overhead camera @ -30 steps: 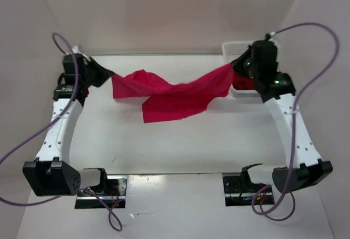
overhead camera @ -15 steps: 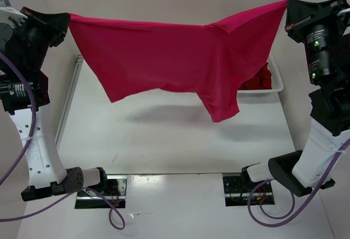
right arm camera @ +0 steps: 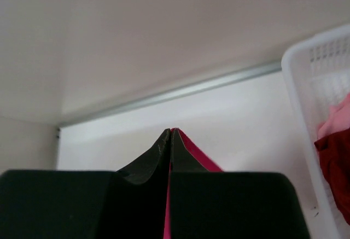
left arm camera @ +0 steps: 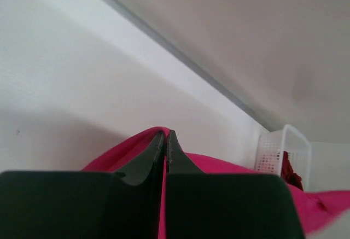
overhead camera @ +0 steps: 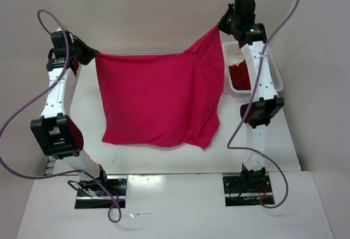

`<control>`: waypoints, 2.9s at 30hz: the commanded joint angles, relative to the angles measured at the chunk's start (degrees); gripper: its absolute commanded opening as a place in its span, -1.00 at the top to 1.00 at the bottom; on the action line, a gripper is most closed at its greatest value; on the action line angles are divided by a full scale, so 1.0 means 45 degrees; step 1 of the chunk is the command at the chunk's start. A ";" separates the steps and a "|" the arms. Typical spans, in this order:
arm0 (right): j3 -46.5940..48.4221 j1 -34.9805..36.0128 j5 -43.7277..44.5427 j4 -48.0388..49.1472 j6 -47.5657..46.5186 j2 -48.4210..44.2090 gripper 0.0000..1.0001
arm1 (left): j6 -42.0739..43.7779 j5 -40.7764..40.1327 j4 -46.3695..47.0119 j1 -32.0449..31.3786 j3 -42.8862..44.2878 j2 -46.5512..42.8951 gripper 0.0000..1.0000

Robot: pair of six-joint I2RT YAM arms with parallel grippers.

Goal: Fold and stack the t-shirts
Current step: Flatten out the tshirt, then fold the flattened tshirt in 1/3 of the way

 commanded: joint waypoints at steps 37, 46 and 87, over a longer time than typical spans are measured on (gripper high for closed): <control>-2.0970 -0.0152 -0.2595 0.3580 0.1143 -0.9429 1.00 | 0.1087 -0.0985 0.3706 0.0833 -1.0836 -0.5212 1.00; -2.3080 -0.0152 -0.4703 0.1293 0.2296 -1.2555 1.00 | 0.0970 -0.1649 0.0874 0.0949 -1.1931 -0.6443 1.00; -0.9277 -0.0035 -0.1697 0.3008 0.0559 0.0585 1.00 | -0.0144 -0.2235 0.3021 0.1087 -0.9179 -0.0001 1.00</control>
